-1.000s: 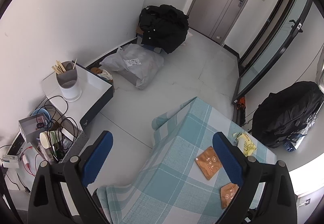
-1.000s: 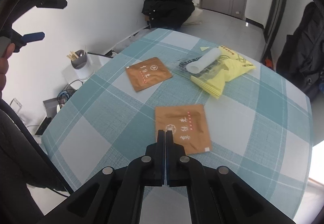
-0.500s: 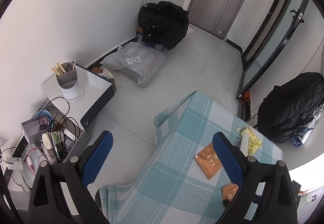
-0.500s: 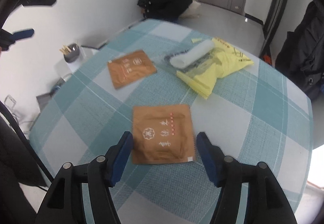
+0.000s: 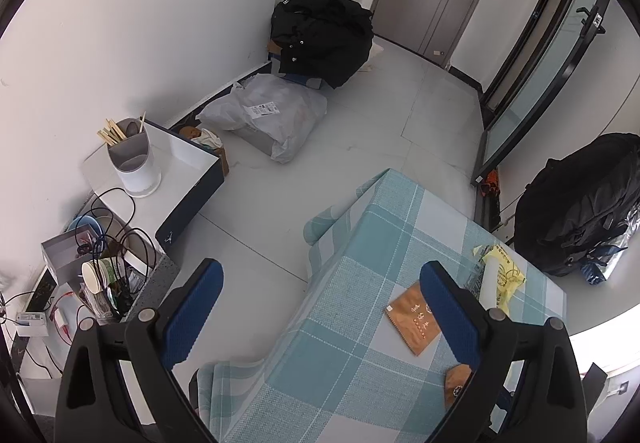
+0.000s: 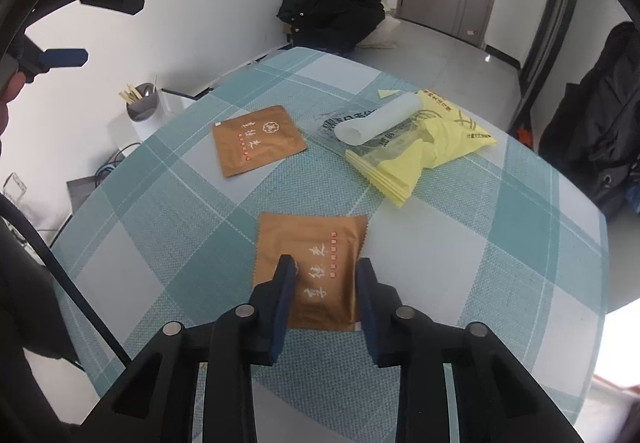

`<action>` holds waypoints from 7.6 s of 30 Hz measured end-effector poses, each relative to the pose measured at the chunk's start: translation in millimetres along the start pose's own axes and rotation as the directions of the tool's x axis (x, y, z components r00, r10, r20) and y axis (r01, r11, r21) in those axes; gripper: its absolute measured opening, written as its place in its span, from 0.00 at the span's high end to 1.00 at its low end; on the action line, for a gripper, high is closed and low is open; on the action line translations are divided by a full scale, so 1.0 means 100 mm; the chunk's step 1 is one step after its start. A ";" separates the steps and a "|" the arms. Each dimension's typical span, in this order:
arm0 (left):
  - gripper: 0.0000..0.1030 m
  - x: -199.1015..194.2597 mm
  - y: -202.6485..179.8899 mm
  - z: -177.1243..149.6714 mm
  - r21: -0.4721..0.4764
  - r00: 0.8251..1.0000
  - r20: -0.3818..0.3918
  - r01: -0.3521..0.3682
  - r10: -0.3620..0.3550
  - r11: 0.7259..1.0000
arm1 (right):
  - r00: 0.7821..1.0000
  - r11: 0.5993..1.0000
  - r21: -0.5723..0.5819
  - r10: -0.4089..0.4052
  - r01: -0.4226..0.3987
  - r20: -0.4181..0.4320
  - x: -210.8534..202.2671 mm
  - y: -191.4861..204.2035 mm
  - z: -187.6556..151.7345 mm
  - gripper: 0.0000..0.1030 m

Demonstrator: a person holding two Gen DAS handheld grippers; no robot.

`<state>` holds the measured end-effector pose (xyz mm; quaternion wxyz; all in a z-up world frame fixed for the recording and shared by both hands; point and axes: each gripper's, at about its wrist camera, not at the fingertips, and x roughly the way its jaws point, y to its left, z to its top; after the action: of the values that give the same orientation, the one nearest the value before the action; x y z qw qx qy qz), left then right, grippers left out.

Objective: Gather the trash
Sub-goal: 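Lower the right tool toward the nearer brown paper packet, then close the right tool on the brown packet's edge and lift it, then grasp the other brown packet with the left tool while the right holds its packet, then carry both brown packets in both tools over the white bin, then open both tools to drop the brown packets into the bin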

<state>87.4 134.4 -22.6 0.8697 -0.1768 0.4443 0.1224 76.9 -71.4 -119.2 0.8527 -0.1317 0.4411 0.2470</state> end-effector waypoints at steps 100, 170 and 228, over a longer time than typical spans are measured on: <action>0.75 0.77 -1.00 -0.58 0.610 0.942 -0.336 0.229 -0.014 0.759 | 0.925 0.927 0.248 0.194 -0.282 0.325 -1.20 -0.78 -0.35 0.96; 0.98 -0.72 -3.62 -1.53 0.657 0.805 -0.347 0.574 -0.481 0.488 | 0.885 0.821 0.566 -0.317 0.076 0.341 -3.02 -2.81 -1.54 0.96; 0.80 1.22 -4.60 -3.12 0.696 0.689 -0.681 0.504 0.247 0.513 | 0.954 0.356 0.903 0.260 -0.242 0.153 0.02 -3.57 -3.55 0.81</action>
<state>99.8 -406.2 -199.7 0.6028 0.2018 0.7266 -0.2606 26.2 -528.7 -322.8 0.7329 0.4227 0.5252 0.0910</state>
